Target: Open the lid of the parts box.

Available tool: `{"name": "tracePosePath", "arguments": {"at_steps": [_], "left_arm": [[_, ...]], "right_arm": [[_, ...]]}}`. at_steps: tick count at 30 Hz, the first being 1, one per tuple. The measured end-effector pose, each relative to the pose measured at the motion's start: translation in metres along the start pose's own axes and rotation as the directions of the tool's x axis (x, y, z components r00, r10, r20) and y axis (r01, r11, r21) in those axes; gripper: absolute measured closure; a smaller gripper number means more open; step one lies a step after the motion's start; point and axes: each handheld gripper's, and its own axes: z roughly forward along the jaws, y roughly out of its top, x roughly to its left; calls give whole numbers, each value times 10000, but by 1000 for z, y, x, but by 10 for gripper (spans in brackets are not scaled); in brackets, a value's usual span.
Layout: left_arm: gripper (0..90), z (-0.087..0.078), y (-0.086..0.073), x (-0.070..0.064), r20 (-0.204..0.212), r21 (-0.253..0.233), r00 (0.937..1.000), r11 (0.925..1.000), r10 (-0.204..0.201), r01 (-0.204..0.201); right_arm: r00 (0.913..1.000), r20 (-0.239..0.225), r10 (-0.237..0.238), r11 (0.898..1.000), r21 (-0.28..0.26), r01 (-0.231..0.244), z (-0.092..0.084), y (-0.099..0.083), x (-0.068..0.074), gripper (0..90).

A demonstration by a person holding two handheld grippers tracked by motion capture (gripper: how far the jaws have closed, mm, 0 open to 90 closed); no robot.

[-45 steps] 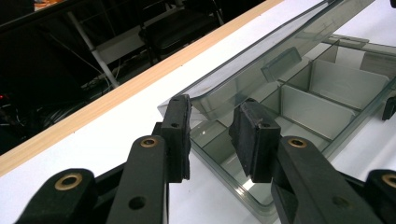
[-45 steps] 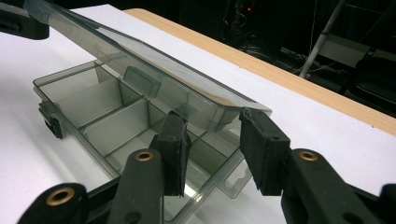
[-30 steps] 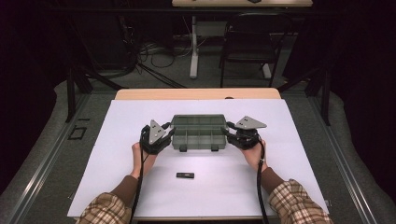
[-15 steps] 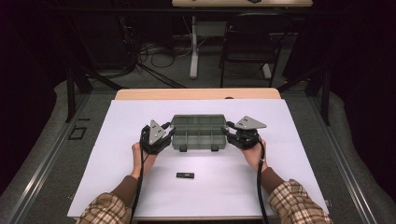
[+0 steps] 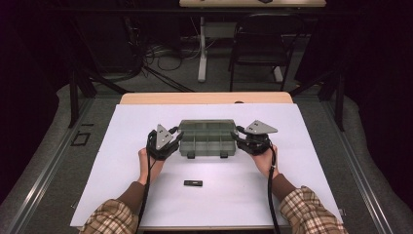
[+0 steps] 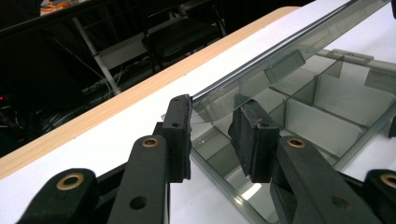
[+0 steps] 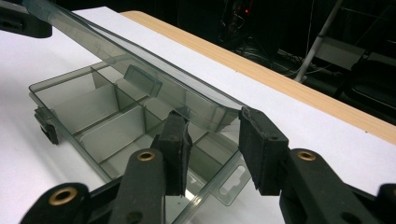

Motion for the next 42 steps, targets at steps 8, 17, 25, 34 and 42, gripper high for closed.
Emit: {"name": "tracePosePath", "arguments": {"at_steps": [8, 17, 25, 34, 42], "left_arm": [[674, 4, 7, 5, 13, -84, 9999, 9999, -132, 132], [683, 10, 16, 14, 154, -96, 9988, 9988, -472, 474], [709, 15, 25, 23, 222, -42, 9972, 9975, -708, 709], [734, 21, 31, 32, 274, -73, 9945, 9948, -1013, 1015], [742, 30, 37, 41, 264, -163, 9888, 9890, -1466, 1471]], "right_arm": [[10000, 84, -30, 10000, -20, 30, 2, 8, -4, 646], [9998, 177, 17, 9998, 199, -21, 8, 18, -10, 667], [9994, 212, 266, 9987, 423, -275, 12, 29, -17, 713], [9981, 334, 516, 9964, 663, -537, 18, 39, -24, 746], [9940, 515, 968, 9916, 809, -1008, 28, 46, -31, 776]]}}
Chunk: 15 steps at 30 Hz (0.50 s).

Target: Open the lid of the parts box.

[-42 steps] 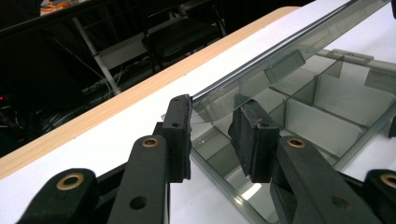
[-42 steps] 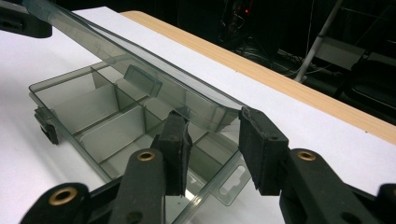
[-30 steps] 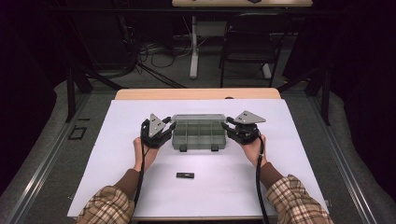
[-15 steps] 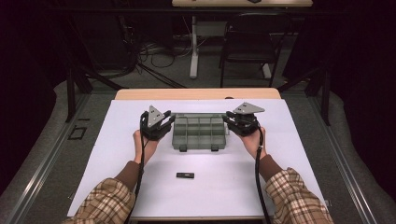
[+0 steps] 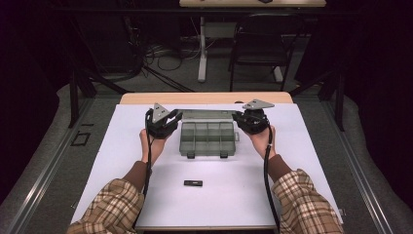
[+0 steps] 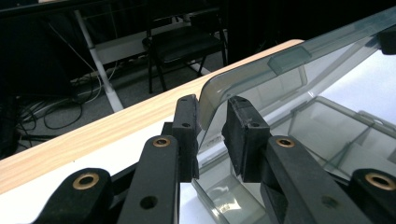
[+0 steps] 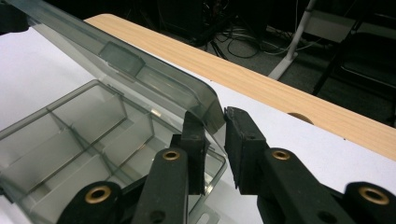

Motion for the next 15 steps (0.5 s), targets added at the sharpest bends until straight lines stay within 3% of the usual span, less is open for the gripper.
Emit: {"name": "tracePosePath", "arguments": {"at_steps": [15], "left_arm": [[750, 16, 5, 5, -374, 110, 9993, 9999, -57, 61]], "right_arm": [[9975, 344, 623, 9978, 215, -630, 17, 8, -7, 788]]}}
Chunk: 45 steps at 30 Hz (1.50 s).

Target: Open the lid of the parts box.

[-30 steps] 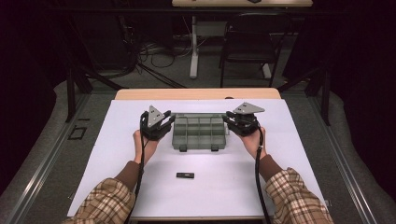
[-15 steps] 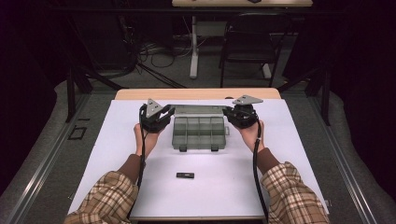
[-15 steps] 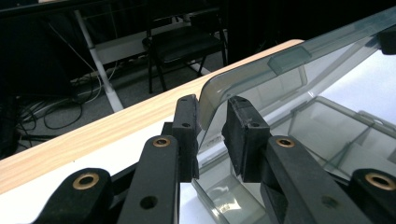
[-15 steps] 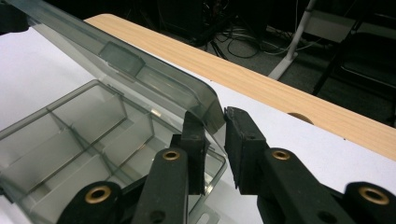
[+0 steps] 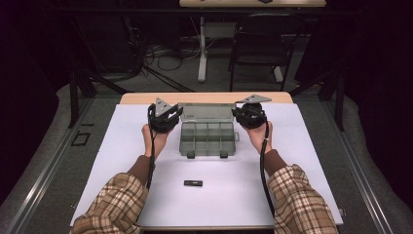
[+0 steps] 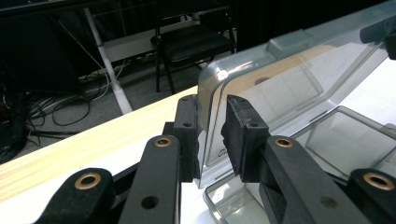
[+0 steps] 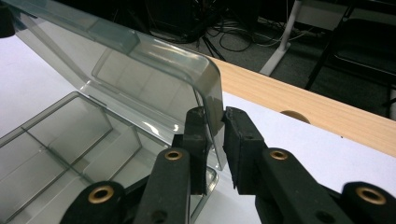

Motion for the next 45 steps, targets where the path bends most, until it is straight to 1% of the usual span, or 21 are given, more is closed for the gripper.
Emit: {"name": "tracePosePath", "arguments": {"at_steps": [1, 5, 11, 13, 17, 21, 23, 26, 30, 33, 35, 36, 37, 38, 45], "left_arm": [[750, 1, 0, 0, -23, 42, 10000, 10000, 31, -31], [750, 6, -2, 1, -53, 155, 10000, 9999, -53, 54], [750, 15, -7, 1, -177, 405, 9998, 9992, 4, 3], [750, 17, -9, 1, -206, 499, 9998, 9988, 14, -4], [748, 23, -14, 1, -220, 720, 9998, 9974, -36, 52], [749, 28, -18, 2, -214, 967, 9998, 9953, 58, -37], [750, 31, -20, 2, -269, 1020, 9996, 9948, 41, -13], [749, 34, -22, 2, -278, 1115, 9996, 9938, 40, -9], [749, 38, -25, 2, -298, 1333, 9995, 9910, 135, -94], [748, 40, -27, 2, -306, 1404, 9995, 9901, 52, -9], [747, 42, -29, 3, -308, 1505, 9995, 9886, 105, -58], [747, 44, -31, 2, -358, 1484, 9994, 9889, 35, 18], [746, 45, -31, 2, -328, 1584, 9994, 9874, 76, -24], [745, 46, -32, 2, -350, 1591, 9993, 9872, 123, -66], [744, 50, -36, 3, -365, 1710, 9993, 9853, 17, 46]], "right_arm": [[10000, 9, 28, 10000, 15, -28, 1, 0, 0, 788], [9999, 107, 101, 9999, 40, -102, 6, -1, -2, 788], [9993, 172, 334, 9993, 182, -337, 13, -5, -3, 788], [9992, 200, 336, 9992, 199, -340, 16, -6, -4, 788], [9988, 227, 427, 9986, 309, -434, 21, -9, -5, 787], [9980, 329, 544, 9979, 343, -555, 26, -12, -5, 786], [9977, 355, 573, 9974, 423, -588, 29, -13, -5, 787], [9976, 402, 566, 9970, 513, -586, 32, -15, -5, 789], [9971, 496, 584, 9964, 587, -612, 35, -17, -5, 790], [9967, 523, 623, 9958, 635, -656, 37, -19, -6, 794], [9965, 528, 655, 9951, 710, -692, 39, -20, -6, 796], [9963, 521, 679, 9950, 694, -715, 40, -21, -6, 796], [9960, 525, 719, 9947, 703, -755, 41, -22, -6, 795], [9958, 542, 744, 9944, 709, -781, 42, -23, -6, 795], [9941, 591, 906, 9915, 884, -956, 48, -29, -8, 798]]}}
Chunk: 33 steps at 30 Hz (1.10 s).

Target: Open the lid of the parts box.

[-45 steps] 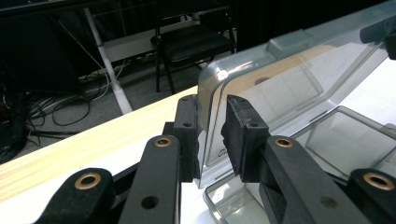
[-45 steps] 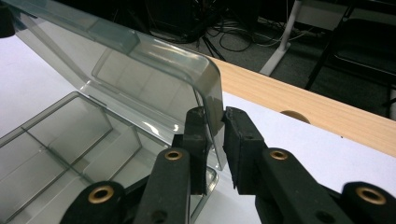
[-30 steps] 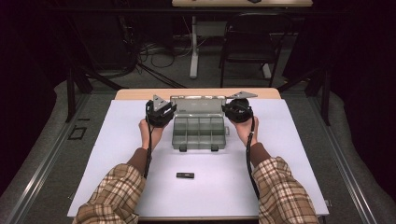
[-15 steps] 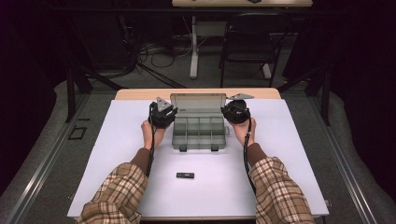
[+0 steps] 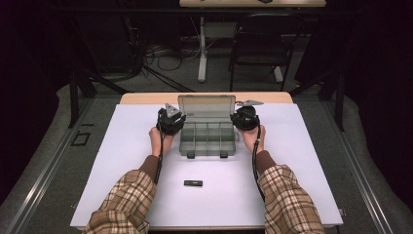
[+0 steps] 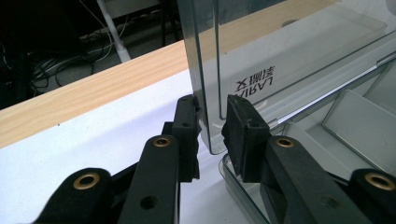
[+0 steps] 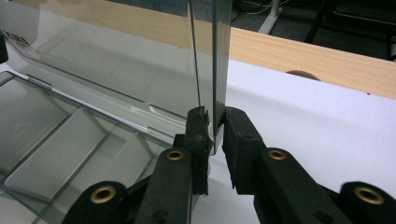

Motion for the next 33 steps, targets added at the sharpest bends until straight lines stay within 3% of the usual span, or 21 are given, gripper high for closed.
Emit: {"name": "tracePosePath", "arguments": {"at_steps": [11, 33], "left_arm": [[740, 7, -5, -1, -108, 267, 9999, 9996, 44, -41], [730, 10, -6, -3, -341, 131, 9991, 9996, 270, -265]], "right_arm": [[9999, 33, 139, 9998, 140, -140, 6, -4, -1, 804], [10000, 70, 14, 9997, 234, -16, 12, -6, -2, 793]]}}
